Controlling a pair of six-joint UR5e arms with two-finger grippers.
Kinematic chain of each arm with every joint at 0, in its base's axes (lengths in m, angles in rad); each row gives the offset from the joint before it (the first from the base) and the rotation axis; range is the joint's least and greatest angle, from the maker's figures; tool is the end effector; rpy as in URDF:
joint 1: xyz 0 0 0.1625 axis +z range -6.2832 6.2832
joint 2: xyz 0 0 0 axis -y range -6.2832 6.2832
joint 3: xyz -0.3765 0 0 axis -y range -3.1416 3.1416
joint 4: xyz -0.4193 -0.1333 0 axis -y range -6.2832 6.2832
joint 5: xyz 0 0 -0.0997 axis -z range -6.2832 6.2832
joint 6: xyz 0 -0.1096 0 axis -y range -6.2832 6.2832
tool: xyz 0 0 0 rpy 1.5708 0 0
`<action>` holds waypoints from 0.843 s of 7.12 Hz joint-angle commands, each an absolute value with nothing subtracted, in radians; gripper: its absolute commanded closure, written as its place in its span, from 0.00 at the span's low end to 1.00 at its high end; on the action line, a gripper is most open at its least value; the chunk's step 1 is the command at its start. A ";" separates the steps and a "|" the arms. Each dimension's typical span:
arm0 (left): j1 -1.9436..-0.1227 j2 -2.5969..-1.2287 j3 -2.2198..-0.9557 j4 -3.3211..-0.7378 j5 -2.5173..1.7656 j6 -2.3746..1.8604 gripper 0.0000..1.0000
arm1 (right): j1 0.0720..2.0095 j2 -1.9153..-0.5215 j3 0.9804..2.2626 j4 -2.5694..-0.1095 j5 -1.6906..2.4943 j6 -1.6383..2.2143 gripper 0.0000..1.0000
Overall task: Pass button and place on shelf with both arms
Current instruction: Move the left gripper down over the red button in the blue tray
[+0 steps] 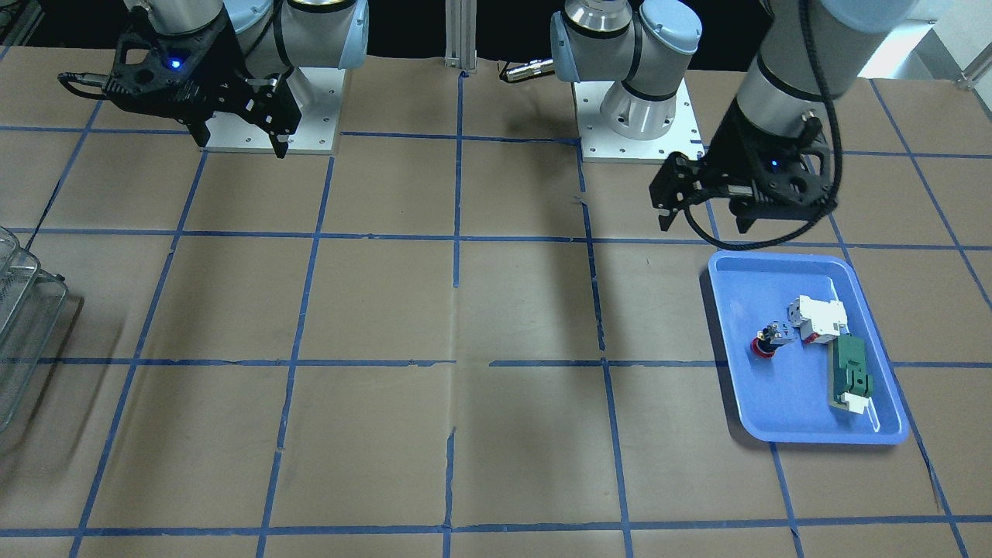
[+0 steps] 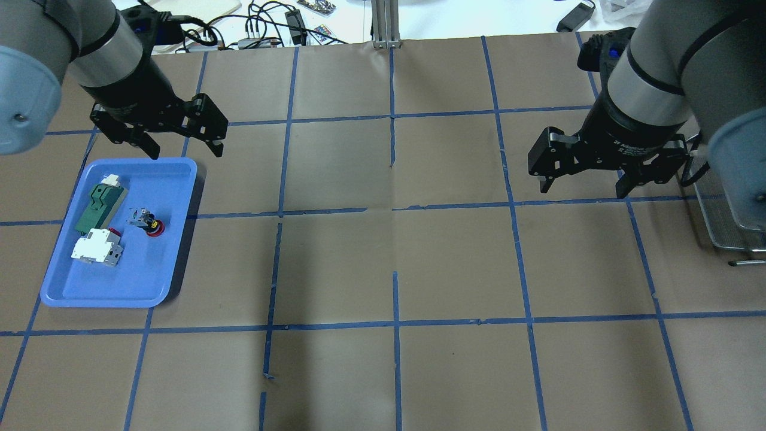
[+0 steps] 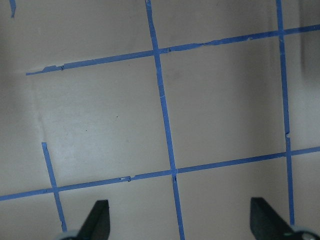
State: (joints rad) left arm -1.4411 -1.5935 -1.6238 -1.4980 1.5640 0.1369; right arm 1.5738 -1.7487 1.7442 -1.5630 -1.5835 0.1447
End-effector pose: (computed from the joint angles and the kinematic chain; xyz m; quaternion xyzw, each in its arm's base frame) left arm -0.0649 -0.5389 0.3973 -0.0036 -1.0000 -0.0010 0.0036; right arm 0.1333 -0.4516 0.4250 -0.0708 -0.9975 -0.0012 0.0065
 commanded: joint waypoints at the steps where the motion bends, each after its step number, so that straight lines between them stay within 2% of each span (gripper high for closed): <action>1: -1.277 -1.666 -1.661 -1.467 1.562 0.283 0.00 | 1.572 -1.749 1.744 -1.565 -1.583 0.144 0.00; 3: -1.136 -1.761 -1.709 -1.398 1.565 0.419 0.00 | 1.572 -1.749 1.744 -1.562 -1.586 0.149 0.00; 6: -1.097 -1.835 -1.784 -1.240 1.574 0.551 0.00 | 1.566 -1.746 1.741 -1.565 -1.572 0.134 0.00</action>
State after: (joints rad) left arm -1.1169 -1.8124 -1.7463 -1.3047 1.5690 0.4652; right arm 1.5685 -1.7464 1.7434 -1.5647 -1.5832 0.1426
